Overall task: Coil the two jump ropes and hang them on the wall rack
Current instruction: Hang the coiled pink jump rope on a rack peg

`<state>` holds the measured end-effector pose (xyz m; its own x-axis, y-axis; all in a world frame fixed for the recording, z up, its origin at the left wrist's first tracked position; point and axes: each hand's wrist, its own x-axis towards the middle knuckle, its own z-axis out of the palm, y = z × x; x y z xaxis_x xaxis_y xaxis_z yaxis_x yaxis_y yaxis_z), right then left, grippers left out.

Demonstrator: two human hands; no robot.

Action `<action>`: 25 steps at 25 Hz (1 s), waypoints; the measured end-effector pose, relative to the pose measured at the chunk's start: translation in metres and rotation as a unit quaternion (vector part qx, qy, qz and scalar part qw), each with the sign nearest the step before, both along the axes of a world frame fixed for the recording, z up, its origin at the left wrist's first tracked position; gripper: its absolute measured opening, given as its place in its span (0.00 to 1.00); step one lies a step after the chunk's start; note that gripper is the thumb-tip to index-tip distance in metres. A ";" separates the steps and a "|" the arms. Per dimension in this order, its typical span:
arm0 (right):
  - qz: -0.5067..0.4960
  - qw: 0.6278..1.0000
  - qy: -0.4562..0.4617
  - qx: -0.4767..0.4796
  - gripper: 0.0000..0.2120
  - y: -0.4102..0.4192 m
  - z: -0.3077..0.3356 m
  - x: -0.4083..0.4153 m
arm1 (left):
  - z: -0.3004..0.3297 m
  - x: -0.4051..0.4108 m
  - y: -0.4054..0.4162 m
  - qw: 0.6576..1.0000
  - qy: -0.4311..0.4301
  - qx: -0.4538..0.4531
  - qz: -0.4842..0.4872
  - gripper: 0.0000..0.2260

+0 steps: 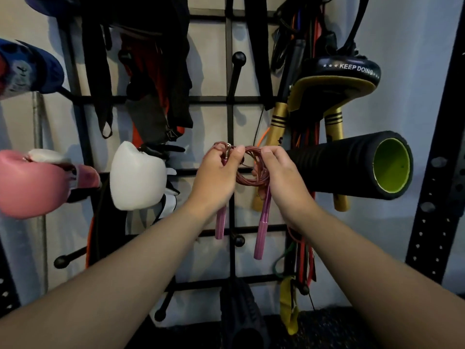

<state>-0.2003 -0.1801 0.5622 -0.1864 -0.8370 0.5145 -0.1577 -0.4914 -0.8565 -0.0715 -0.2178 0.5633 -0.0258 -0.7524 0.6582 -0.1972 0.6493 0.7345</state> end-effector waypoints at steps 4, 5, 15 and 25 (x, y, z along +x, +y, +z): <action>-0.017 1.000 0.013 -0.018 0.15 -0.064 0.005 -0.010 | 0.018 -0.001 -0.059 1.000 -0.010 -0.002 -0.003 0.10; -0.019 0.999 0.025 -0.022 0.15 -0.080 0.005 -0.012 | 0.020 -0.002 -0.073 1.000 -0.014 -0.005 0.009 0.10; -0.038 0.997 0.048 -0.054 0.14 -0.182 -0.019 -0.012 | -0.016 -0.019 -0.156 0.986 0.004 -0.097 0.135 0.10; 0.074 0.995 -0.057 0.041 0.12 -0.223 -0.039 -0.022 | -0.056 -0.030 -0.200 0.979 0.191 0.069 -0.012 0.11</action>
<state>-0.2222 -0.4032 0.5230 -0.1102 -0.8978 0.4263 0.0114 -0.4300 -0.9027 -0.1016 -0.4178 0.5075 0.1830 -0.8369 0.5159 0.1231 0.5402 0.8325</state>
